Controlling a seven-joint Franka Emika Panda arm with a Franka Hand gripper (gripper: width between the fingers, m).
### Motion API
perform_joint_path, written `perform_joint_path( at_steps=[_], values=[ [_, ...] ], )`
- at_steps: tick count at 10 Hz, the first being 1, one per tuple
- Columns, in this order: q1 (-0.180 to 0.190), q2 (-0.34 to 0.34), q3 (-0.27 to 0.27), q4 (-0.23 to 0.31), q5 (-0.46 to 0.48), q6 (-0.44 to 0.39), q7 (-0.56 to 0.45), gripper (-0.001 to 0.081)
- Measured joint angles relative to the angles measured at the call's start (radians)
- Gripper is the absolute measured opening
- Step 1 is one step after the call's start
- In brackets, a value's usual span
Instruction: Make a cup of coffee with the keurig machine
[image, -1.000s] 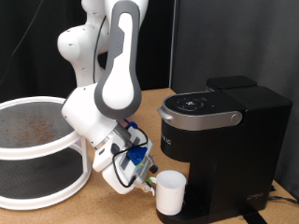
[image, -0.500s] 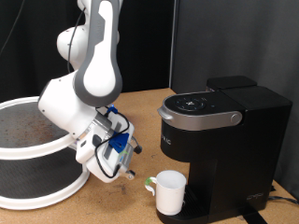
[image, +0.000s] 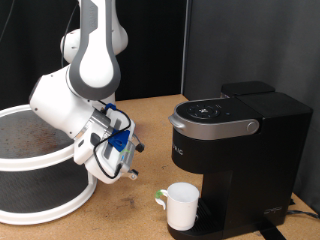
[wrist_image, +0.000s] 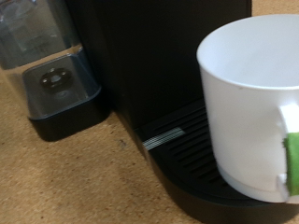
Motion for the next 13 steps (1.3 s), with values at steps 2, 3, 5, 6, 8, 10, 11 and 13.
perform_joint_path(
  at_steps=[2,3,5,6,8,10,11,13],
  values=[
    [-0.005,-0.069,-0.007,-0.008,-0.059,-0.038,0.033,0.0805],
    [-0.014,-0.118,-0.009,-0.014,-0.077,-0.052,0.052,0.0805],
    [-0.029,-0.220,-0.006,-0.028,-0.091,-0.052,0.068,0.0805],
    [-0.039,-0.269,-0.002,-0.031,-0.106,-0.052,0.087,0.0805],
    [-0.068,-0.369,0.017,-0.049,-0.157,-0.046,0.165,0.0805],
    [-0.067,-0.373,0.022,-0.049,-0.162,-0.058,0.165,0.0805],
    [-0.068,-0.401,0.032,-0.048,-0.165,-0.081,0.164,0.0805],
    [-0.069,-0.482,0.043,-0.048,-0.166,-0.122,0.159,0.0805]
  ],
)
